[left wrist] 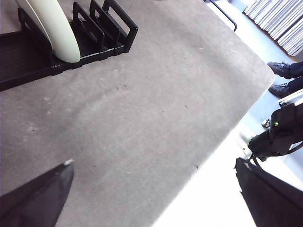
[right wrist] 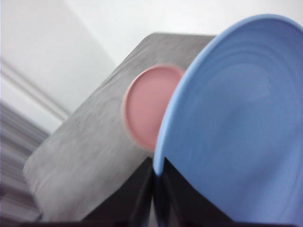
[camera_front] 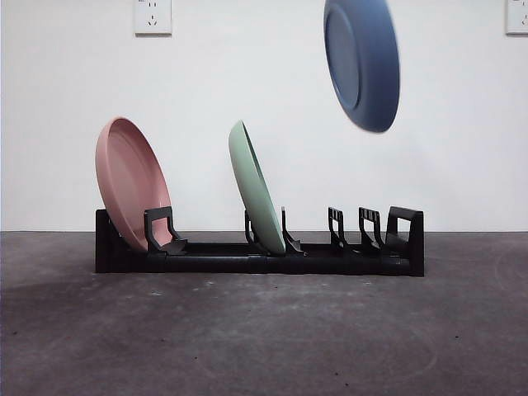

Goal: Place the plate

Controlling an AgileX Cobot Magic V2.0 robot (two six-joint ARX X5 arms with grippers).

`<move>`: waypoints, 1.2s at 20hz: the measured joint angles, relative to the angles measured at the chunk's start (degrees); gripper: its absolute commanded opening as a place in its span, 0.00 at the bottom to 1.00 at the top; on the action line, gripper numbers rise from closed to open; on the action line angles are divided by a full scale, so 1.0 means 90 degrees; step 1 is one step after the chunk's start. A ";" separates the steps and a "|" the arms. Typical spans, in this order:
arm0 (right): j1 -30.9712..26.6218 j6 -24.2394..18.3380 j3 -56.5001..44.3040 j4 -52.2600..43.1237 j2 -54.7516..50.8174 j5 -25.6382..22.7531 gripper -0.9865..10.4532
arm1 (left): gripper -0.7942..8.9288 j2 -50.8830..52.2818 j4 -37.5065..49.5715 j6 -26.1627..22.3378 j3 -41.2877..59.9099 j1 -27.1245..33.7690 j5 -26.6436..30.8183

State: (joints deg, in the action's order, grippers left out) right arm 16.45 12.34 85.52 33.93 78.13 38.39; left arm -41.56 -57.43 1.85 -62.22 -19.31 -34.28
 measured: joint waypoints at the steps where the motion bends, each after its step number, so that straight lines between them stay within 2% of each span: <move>1: 0.0148 -0.0194 0.0015 0.0335 -0.0158 0.0000 0.10 | 0.66 0.0000 0.0002 -0.0027 0.0000 0.0000 0.0000; 3: 0.0515 -0.0595 0.0017 0.1066 -0.0403 -0.0151 0.10 | 0.66 -0.0005 0.0000 -0.0063 0.0000 0.0000 0.0000; 5: 0.0952 -0.0935 0.0000 0.1751 -0.0537 -0.0549 0.10 | 0.66 -0.0017 0.0002 -0.0090 0.0000 0.0000 0.0000; 7: 0.1396 -0.1100 -0.0192 0.2164 -0.0680 -0.0857 0.10 | 0.66 -0.0044 0.0002 -0.0090 0.0000 0.0000 0.0000; 10: 0.2091 -0.1183 -0.0685 0.2208 -0.1042 -0.1394 0.10 | 0.66 -0.0087 0.0002 -0.0090 0.0000 0.0000 0.0000; 16: 0.3415 -0.0928 -0.1923 0.2098 -0.1345 -0.3007 0.10 | 0.66 -0.0257 0.0029 -0.0114 0.0000 0.0000 0.0000; 19: 0.4228 -0.0707 -0.2492 0.1647 -0.1297 -0.3793 0.10 | 0.66 -0.0376 0.0121 -0.0117 0.0000 0.0000 0.0000; 23: 0.5231 -0.0503 -0.2705 0.1219 -0.0865 -0.5061 0.10 | 0.66 -0.0498 0.0187 -0.0117 0.0000 0.0000 0.0000; 24: 0.5401 -0.0500 -0.2713 0.1168 -0.0680 -0.5229 0.10 | 0.66 -0.0520 0.0216 -0.0117 0.0000 0.0000 0.0000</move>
State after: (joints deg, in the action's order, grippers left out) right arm 65.06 7.84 61.10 44.45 72.01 -8.67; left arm -46.24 -55.48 0.80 -62.22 -19.31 -34.28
